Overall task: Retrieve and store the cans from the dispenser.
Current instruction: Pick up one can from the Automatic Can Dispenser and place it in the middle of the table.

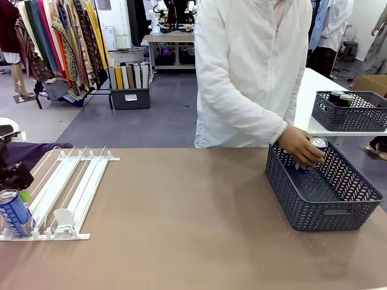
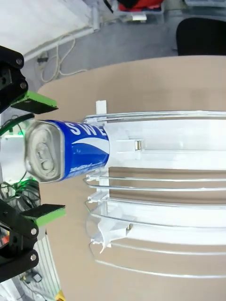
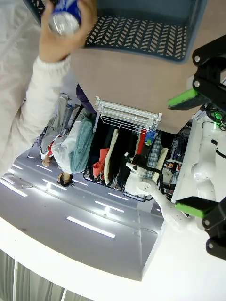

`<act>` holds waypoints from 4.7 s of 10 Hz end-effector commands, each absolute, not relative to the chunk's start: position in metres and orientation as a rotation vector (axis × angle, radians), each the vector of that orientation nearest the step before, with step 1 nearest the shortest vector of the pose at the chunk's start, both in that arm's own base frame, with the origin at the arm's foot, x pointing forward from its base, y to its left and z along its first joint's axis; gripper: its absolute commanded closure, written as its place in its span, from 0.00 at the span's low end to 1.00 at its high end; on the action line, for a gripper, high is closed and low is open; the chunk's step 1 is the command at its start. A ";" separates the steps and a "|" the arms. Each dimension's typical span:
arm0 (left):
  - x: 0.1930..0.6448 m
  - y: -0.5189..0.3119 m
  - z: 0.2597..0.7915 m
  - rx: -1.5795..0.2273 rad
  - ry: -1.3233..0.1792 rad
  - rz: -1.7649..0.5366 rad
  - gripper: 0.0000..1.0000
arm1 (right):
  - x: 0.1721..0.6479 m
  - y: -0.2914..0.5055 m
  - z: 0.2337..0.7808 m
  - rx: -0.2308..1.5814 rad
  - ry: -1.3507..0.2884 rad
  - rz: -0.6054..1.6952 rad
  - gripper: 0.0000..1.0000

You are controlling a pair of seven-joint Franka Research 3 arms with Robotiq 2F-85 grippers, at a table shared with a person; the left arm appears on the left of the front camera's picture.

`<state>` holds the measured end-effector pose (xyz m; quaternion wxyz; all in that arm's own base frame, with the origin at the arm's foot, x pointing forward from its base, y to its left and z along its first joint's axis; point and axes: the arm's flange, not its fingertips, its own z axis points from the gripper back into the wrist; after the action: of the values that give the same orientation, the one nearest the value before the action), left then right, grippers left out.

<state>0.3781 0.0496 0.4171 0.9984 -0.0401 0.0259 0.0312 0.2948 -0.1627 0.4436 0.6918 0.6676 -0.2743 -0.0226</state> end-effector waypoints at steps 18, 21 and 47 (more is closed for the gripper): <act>0.331 0.044 0.513 -0.029 -0.049 0.044 1.00 | 0.296 -0.163 0.448 1.503 -0.621 -0.050 0.00; 0.295 0.041 0.598 -0.061 -0.165 -0.020 1.00 | 0.296 -0.163 0.448 1.503 -0.621 -0.050 0.00; 0.421 -0.441 0.414 0.064 -0.029 -0.724 1.00 | 0.296 -0.163 0.448 1.503 -0.621 -0.050 0.00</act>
<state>0.4196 -0.4392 0.4070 0.9299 0.0179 -0.0047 -0.3674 0.2948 -0.1626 0.4437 0.6919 0.6675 -0.2743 -0.0224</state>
